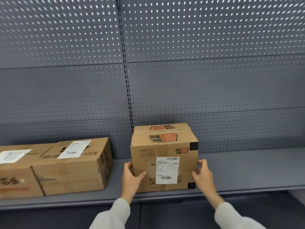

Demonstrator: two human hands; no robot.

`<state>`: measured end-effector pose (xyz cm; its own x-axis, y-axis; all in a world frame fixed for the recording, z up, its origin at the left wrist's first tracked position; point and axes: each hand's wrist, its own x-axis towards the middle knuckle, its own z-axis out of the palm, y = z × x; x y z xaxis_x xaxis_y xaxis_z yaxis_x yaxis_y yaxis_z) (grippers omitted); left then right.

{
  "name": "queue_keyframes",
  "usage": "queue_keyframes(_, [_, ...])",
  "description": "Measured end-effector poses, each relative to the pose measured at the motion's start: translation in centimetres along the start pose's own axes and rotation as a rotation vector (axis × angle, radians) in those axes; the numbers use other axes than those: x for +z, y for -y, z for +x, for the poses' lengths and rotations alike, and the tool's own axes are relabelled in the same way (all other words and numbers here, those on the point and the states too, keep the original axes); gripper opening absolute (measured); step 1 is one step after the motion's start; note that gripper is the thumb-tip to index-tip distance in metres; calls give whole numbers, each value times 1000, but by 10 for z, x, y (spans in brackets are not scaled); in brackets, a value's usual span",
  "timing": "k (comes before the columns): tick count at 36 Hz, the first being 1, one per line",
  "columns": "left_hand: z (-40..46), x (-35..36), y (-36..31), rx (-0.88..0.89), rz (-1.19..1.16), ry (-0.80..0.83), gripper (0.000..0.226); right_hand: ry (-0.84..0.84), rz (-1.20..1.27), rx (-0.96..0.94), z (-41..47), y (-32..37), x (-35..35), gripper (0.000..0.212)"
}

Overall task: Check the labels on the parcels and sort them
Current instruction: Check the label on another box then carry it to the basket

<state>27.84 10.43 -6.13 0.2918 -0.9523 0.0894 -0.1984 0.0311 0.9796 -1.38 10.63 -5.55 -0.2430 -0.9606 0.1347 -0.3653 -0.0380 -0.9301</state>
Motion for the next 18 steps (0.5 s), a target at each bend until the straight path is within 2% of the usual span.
queue_keyframes(4, [5, -12, -18, 44, -5, 29, 86, -11, -10, -44, 11, 17, -16, 40])
queue_keyframes(7, [14, -20, -46, 168, 55, 23, 105, -125, 8, -158, 25, 46, -30, 42])
queue_keyframes(10, [25, -24, -80, 366, 214, 24, 103, -171, -48, -316, 40, 79, -41, 38])
queue_keyframes(14, [36, -18, -118, 519, 544, 118, 96, 51, -353, -464, 57, 110, -40, 52])
queue_keyframes(18, [47, -8, -138, 491, 860, 295, 101, 247, -658, -441, 65, 121, -24, 67])
